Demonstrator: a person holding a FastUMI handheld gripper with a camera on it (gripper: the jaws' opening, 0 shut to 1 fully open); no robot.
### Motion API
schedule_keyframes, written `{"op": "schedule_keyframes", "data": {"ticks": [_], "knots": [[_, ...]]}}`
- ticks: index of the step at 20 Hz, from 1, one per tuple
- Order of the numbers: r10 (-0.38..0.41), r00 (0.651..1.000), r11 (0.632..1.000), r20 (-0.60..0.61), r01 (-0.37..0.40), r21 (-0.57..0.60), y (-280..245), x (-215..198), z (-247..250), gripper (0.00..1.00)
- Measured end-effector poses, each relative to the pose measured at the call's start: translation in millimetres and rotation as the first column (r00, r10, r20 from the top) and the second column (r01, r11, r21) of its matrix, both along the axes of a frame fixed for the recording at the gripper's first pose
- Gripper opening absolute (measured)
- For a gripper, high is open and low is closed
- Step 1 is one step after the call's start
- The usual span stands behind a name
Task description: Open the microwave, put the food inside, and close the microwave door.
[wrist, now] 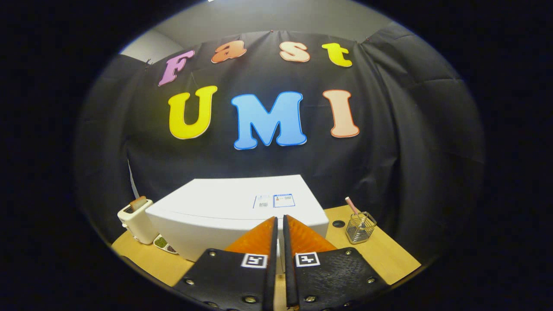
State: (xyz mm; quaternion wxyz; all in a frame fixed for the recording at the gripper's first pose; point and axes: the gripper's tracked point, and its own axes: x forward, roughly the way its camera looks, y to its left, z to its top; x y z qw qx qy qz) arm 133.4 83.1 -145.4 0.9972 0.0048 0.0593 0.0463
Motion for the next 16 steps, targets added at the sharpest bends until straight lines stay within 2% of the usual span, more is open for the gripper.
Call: {"op": "schedule_keyframes", "data": {"ticks": [2, 4, 6, 9, 16], "knots": [[0.053, 0.998, 0.999, 0.025, -0.053, 0.005, 3, -23, 32, 0.53], [0.043, 0.999, 0.998, 0.029, -0.042, -0.036, -10, -42, 67, 0.96], [0.023, 0.999, 0.999, 0.033, -0.022, -0.048, -17, -60, 96, 0.97], [0.035, 0.997, 0.999, 0.073, -0.033, -0.032, -15, -82, 144, 0.97], [0.049, 0.991, 0.999, 0.121, -0.047, -0.018, -6, -103, 210, 0.96]]}}
